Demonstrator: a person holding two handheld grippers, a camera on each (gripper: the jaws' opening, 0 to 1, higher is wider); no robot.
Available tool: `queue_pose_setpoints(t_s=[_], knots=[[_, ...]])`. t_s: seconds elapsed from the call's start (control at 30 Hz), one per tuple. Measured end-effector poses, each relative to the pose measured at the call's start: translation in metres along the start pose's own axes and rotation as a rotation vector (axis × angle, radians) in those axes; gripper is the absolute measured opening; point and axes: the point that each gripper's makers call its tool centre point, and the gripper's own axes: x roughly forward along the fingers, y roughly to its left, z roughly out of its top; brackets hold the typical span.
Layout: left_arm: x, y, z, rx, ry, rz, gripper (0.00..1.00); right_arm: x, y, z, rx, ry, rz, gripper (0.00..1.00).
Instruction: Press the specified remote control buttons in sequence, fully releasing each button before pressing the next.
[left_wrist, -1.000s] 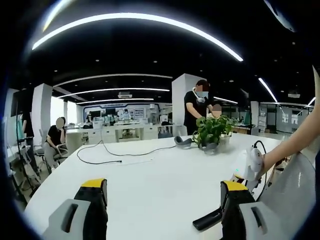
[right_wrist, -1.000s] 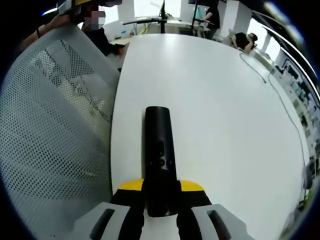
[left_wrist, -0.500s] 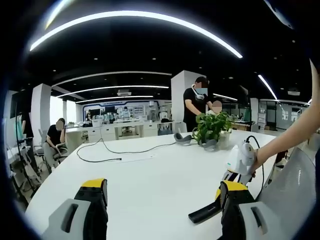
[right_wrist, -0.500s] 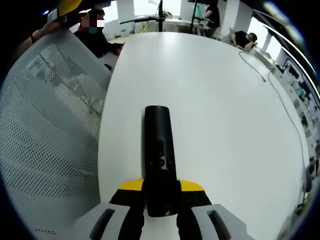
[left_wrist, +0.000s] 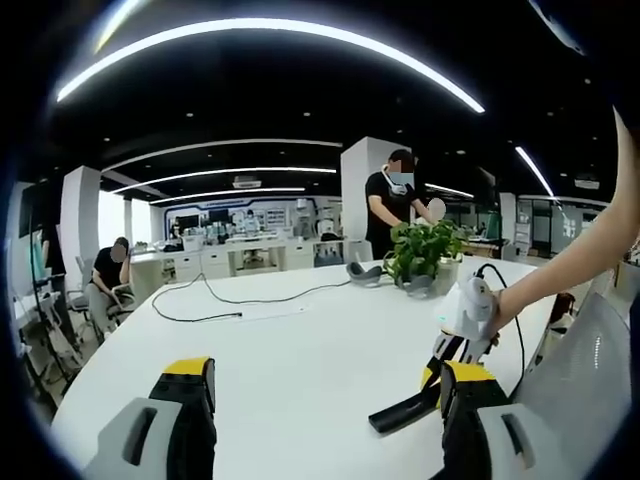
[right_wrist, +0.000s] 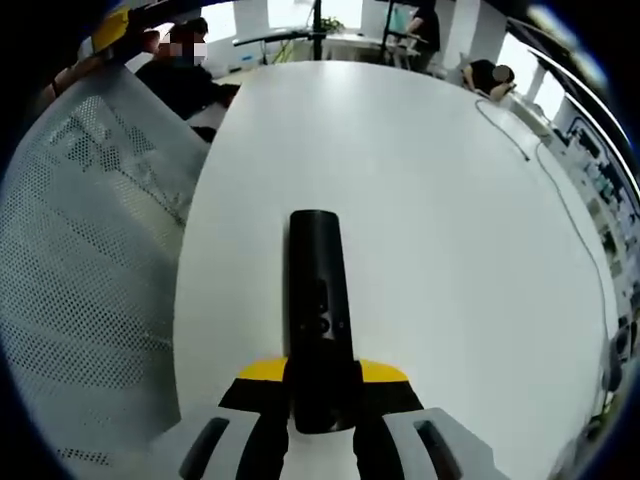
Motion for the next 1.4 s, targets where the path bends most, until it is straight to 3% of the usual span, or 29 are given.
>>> queue_pose_setpoints(t_s=[0.53, 1.4], knots=[[0.001, -0.002, -0.005, 0.008, 0.027, -0.016, 0.98, 0.000, -0.018, 0.002, 0.003, 0.004, 0.001, 0.21], [0.001, -0.001, -0.010, 0.013, 0.054, -0.008, 0.97, 0.002, -0.069, 0.005, 0.000, 0.027, 0.007, 0.21]])
